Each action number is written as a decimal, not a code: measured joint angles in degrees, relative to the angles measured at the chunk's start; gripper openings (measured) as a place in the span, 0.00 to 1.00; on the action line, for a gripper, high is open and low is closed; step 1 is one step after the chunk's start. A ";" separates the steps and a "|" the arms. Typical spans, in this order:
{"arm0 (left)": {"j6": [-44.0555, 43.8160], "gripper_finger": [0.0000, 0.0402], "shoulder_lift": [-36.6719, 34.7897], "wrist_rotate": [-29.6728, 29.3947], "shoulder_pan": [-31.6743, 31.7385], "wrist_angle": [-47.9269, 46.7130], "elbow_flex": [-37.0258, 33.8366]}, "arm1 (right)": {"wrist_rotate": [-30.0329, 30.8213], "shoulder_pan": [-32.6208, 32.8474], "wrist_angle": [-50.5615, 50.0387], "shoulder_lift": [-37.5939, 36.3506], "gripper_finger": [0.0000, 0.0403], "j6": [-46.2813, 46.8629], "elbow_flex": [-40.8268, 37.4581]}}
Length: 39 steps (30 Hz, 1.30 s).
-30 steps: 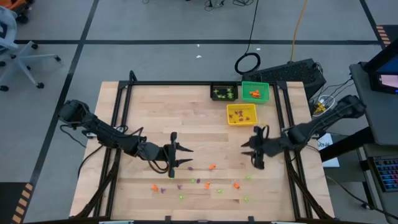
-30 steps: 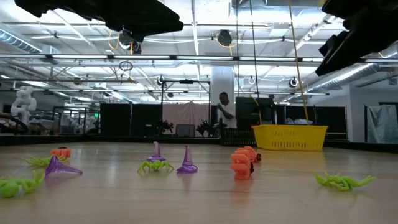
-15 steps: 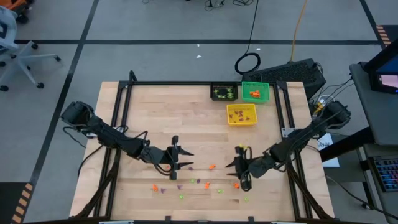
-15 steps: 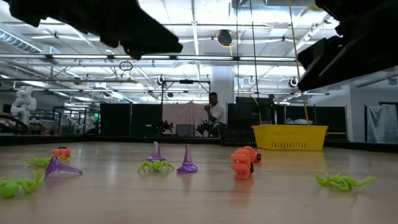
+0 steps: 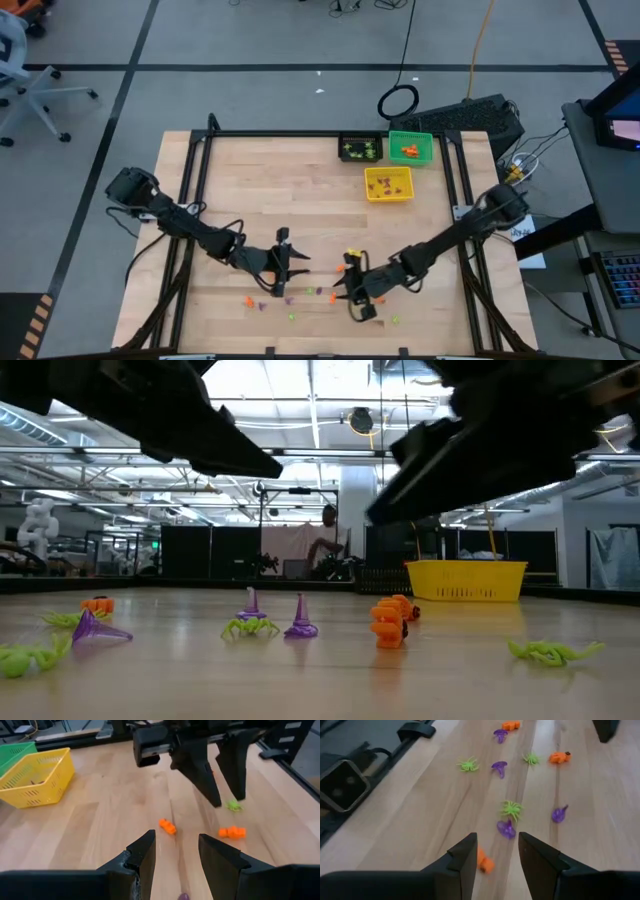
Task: Sort Halloween decoration
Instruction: Put the violet witch hat toy into the yellow basket
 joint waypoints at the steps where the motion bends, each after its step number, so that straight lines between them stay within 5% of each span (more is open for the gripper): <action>1: -0.10 0.38 -0.01 0.00 -0.25 -0.56 0.00 | -0.07 -0.29 -0.03 1.44 0.32 -0.46 1.30; 6: -5.25 0.38 -0.02 0.33 -1.55 -7.39 0.00 | -5.78 -1.84 0.01 7.74 0.33 -1.75 7.28; 14: -7.47 0.38 -0.04 0.48 -2.21 -10.63 0.00 | -6.89 -3.38 -0.42 14.00 0.37 -5.20 12.11; 39: -7.36 0.38 -0.11 0.44 -2.21 -11.40 0.02 | -1.01 -4.01 -2.16 13.80 0.39 -10.14 12.33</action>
